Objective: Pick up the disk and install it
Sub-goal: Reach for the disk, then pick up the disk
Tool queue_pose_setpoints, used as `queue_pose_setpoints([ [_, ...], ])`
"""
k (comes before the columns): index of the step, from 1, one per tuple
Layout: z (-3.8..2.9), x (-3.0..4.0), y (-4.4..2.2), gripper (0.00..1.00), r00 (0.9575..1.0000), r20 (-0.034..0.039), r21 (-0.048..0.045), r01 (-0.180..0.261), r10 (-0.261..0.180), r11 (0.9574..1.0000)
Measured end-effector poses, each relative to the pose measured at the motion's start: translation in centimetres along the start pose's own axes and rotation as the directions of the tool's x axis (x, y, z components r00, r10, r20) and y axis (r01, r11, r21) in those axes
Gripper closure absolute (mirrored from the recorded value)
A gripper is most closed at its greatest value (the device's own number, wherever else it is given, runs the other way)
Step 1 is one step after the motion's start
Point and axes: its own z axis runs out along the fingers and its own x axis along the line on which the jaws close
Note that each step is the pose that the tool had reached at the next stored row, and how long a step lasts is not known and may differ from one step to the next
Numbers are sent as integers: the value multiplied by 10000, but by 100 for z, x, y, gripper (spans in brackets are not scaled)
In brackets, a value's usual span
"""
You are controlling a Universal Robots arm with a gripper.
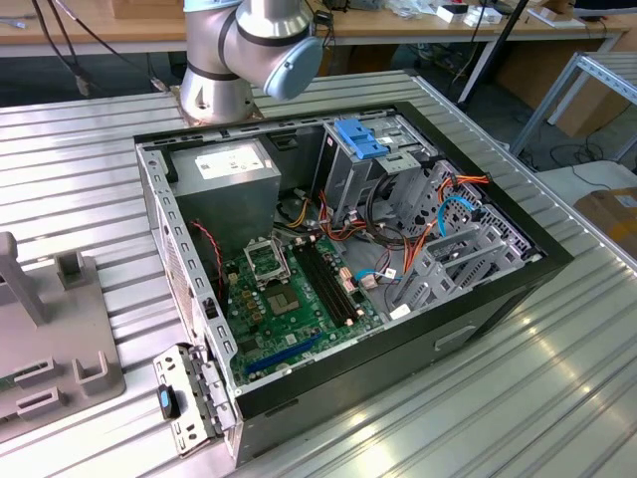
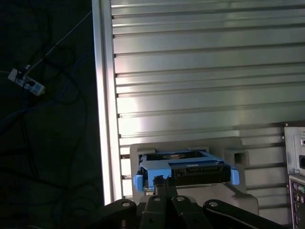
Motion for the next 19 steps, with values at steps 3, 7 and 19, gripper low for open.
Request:
queue_pose_setpoints([
  [3,12,-3,-40,89,10000,-1,1,-1,1,10000],
  [7,15,-3,-40,89,10000,-1,1,0,0,10000],
  [19,17,-2,-41,89,9965,-36,-22,839,-840,9965],
])
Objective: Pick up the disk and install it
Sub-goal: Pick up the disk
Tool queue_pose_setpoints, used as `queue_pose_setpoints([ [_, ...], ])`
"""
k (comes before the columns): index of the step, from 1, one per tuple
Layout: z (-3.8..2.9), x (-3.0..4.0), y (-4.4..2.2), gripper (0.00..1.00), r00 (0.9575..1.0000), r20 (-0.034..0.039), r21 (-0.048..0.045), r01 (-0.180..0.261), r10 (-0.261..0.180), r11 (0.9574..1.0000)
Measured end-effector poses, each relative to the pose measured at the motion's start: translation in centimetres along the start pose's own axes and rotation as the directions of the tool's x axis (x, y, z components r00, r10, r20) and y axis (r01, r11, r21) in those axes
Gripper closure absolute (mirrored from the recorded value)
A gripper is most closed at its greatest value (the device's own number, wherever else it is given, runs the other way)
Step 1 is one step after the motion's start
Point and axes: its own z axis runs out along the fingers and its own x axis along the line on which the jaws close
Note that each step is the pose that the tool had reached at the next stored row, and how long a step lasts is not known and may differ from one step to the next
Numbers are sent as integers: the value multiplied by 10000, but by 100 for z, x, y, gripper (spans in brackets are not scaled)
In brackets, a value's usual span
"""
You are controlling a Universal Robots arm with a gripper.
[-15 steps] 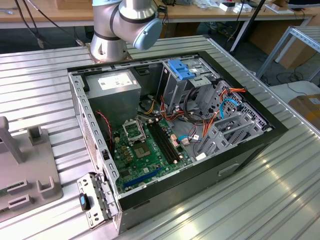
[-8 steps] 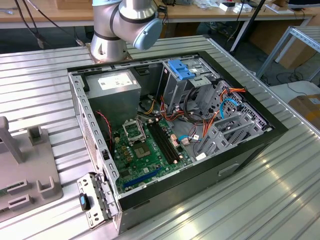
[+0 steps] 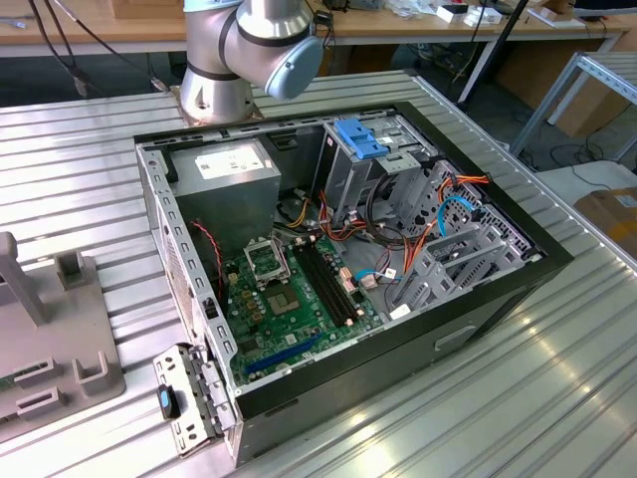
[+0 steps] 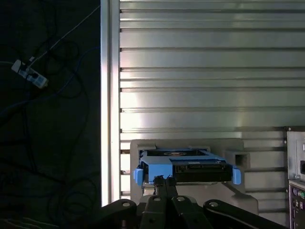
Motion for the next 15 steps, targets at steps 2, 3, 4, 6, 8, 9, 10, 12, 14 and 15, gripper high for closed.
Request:
queue_pose_setpoints([
  [2,0,0,0,89,9992,-18,-10,400,-400,9992],
  [3,0,0,0,89,9986,-23,-13,528,-529,9986],
  [4,0,0,0,89,9964,-37,-22,847,-848,9964],
  [6,0,0,0,89,9912,-57,-36,1325,-1325,9912],
  [8,0,0,0,89,9858,-71,-47,1675,-1676,9859],
  [9,0,0,0,89,9802,-83,-57,1978,-1979,9802],
  [10,0,0,0,89,9759,-91,-64,2180,-2180,9759],
  [12,0,0,0,89,9664,-105,-77,2569,-2570,9664],
  [14,0,0,0,89,9483,-128,-100,3170,-3171,9484],
  [15,0,0,0,89,9388,-137,-111,3440,-3442,9389],
])
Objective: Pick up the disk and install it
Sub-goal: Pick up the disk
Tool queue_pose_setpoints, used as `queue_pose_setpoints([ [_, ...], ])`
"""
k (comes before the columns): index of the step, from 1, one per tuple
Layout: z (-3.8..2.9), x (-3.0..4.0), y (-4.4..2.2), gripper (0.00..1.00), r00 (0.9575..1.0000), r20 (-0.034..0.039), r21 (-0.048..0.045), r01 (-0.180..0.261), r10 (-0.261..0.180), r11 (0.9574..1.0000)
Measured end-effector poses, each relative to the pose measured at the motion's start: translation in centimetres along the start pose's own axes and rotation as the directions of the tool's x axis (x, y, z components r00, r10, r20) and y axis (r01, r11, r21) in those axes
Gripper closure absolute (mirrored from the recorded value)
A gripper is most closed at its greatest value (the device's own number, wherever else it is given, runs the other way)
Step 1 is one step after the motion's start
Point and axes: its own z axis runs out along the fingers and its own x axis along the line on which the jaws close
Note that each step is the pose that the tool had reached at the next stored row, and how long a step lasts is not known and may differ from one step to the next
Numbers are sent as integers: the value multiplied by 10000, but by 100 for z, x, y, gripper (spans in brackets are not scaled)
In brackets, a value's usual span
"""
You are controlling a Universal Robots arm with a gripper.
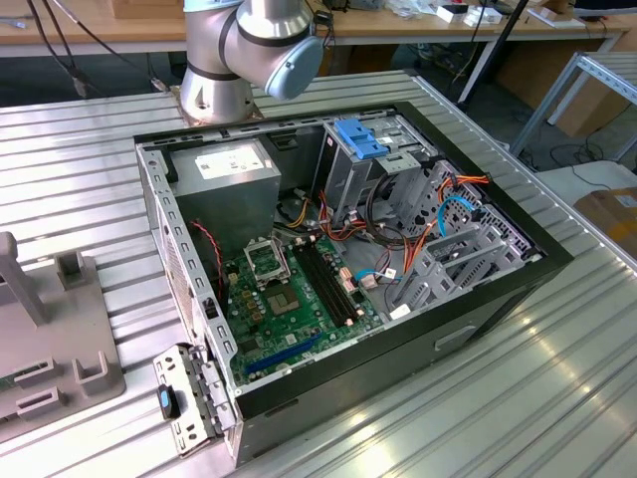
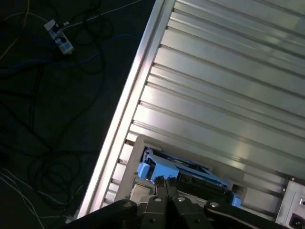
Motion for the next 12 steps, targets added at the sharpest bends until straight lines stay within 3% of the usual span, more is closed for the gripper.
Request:
queue_pose_setpoints([
  [4,0,0,0,89,9968,-35,-21,801,-801,9968],
  [5,0,0,0,89,9952,-42,-26,977,-977,9952],
  [6,1,0,1,89,9907,-58,-38,1358,-1358,9907],
  [7,1,-1,2,89,9820,-79,-54,1887,-1887,9820],
  [9,1,-1,3,89,9700,-100,-73,2426,-2427,9701],
  [12,2,-1,3,89,9327,-143,-118,3603,-3604,9328],
])
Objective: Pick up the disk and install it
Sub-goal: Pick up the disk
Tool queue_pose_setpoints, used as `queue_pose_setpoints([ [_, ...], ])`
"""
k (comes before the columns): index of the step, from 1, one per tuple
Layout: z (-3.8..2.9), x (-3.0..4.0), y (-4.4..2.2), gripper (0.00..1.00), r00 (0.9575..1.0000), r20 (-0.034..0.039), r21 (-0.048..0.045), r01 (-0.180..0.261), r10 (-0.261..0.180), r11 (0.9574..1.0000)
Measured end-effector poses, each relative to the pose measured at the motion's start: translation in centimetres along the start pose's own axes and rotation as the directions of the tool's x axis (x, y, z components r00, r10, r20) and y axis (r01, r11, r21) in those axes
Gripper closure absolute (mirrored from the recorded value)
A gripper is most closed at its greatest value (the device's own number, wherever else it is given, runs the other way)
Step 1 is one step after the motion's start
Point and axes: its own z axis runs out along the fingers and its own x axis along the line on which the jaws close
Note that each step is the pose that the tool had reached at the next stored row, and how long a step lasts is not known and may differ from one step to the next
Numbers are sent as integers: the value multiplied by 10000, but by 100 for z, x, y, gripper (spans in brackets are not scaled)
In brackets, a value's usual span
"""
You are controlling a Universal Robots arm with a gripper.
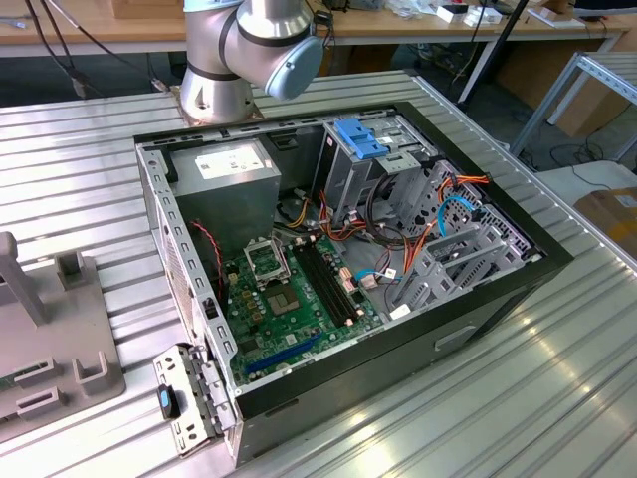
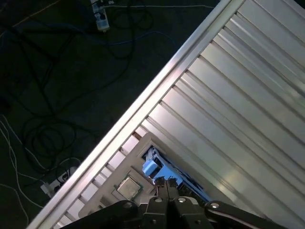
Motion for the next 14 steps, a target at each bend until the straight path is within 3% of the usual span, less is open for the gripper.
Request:
queue_pose_setpoints([
  [4,0,-1,0,89,9972,-32,-19,753,-753,9972],
  [10,1,-1,1,89,9960,-37,-23,888,-888,9960],
  [11,1,-1,1,89,9908,-57,-37,1353,-1354,9908],
  [14,1,-2,1,89,9790,-84,-59,2037,-2038,9790],
])
